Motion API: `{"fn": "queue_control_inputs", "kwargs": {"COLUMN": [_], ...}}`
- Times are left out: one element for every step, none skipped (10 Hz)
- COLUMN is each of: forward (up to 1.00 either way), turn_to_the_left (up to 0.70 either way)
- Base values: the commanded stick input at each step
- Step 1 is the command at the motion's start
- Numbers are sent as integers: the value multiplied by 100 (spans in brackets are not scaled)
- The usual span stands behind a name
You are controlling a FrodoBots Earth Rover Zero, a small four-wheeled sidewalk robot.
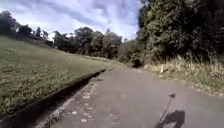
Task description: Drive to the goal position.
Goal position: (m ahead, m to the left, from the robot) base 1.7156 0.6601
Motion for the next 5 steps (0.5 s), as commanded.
{"fn": "queue_control_inputs", "kwargs": {"forward": [70,70,70,70,70], "turn_to_the_left": [-9,-10,-11,-10,-9]}}
